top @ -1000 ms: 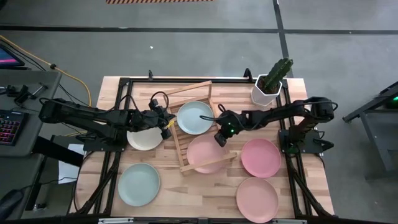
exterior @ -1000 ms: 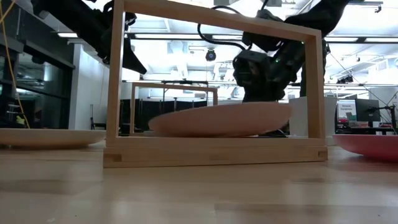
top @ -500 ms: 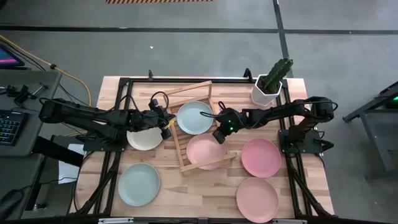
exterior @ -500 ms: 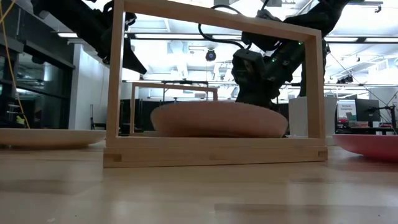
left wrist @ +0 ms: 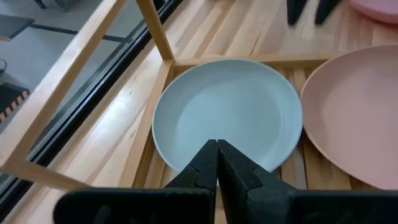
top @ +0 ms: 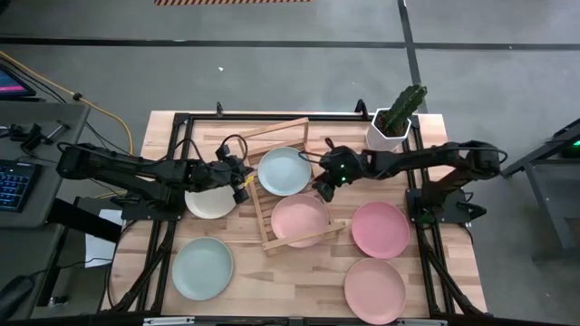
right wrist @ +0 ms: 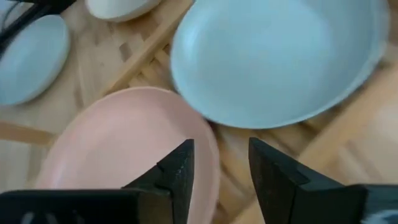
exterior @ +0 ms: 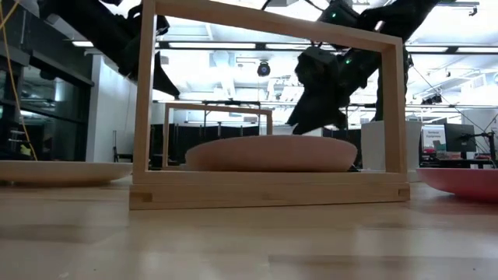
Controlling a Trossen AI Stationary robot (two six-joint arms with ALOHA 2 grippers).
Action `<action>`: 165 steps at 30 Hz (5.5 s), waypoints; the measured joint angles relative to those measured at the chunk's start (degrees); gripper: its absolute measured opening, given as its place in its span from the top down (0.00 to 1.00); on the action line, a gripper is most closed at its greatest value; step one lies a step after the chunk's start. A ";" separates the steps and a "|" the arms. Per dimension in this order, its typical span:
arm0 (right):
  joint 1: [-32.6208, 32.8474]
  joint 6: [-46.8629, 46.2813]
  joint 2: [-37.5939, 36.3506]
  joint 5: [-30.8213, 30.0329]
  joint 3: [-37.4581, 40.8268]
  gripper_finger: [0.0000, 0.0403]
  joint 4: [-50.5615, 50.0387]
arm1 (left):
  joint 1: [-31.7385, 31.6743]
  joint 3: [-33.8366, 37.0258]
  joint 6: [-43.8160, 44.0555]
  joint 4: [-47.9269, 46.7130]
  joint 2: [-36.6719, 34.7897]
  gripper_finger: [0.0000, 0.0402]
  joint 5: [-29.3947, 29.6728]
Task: Place and stack plates onto a shelf
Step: Stack the gray plate on top of the blue plate on the shelf
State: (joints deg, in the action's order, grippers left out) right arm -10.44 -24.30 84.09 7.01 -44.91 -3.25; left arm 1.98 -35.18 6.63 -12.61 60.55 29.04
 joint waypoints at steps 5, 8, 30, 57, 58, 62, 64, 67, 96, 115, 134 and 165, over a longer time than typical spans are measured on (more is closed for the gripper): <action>-0.07 4.63 -5.67 -7.85 1.31 0.67 -4.11 | 0.00 0.00 -0.03 -0.26 0.00 1.00 -0.07; -0.07 4.83 -8.70 -8.99 4.36 0.67 -3.96 | 0.00 0.00 -0.28 -0.50 -0.03 1.00 -0.51; -0.04 4.56 -19.65 -9.58 22.12 0.67 29.55 | -3.96 8.98 -6.41 13.89 -11.39 1.00 -10.86; 9.67 -16.23 -30.03 -12.74 9.55 0.67 -32.59 | -3.82 8.98 -4.78 13.80 -11.34 1.00 -10.64; 9.94 -15.92 -30.03 -14.30 9.55 0.67 -31.10 | -3.82 8.98 -4.76 13.80 -11.34 1.00 -10.62; 10.23 -12.50 -30.14 -19.88 9.55 0.67 -24.01 | -3.83 8.98 -4.78 13.80 -11.34 1.00 -9.07; 10.23 -9.96 -30.14 -22.60 9.55 0.67 -20.29 | -3.85 8.98 -4.76 13.75 -11.34 1.00 -7.16; 10.23 -6.46 -30.14 -25.81 9.53 0.67 -15.54 | -3.85 8.98 -3.97 13.03 -11.34 0.99 -5.11; 10.23 -1.33 -30.03 -35.24 12.02 0.67 -5.22 | 24.52 4.92 43.57 -14.26 2.55 0.66 1.92; 10.18 -1.18 -30.03 -35.06 12.02 0.67 -5.39 | 19.78 -7.40 45.85 -26.77 22.94 0.66 -0.23; 10.18 -1.33 -30.01 -35.11 12.04 0.67 -5.51 | 19.78 -7.82 52.92 -34.13 28.63 0.66 2.72; 10.17 -1.35 -30.00 -35.22 12.04 0.67 -5.49 | 19.71 -7.83 52.12 -34.33 34.03 0.83 1.24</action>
State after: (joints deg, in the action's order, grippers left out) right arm -0.27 -25.65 54.09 -28.21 -32.86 -8.73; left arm 21.69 -43.01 58.75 -46.94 94.59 30.28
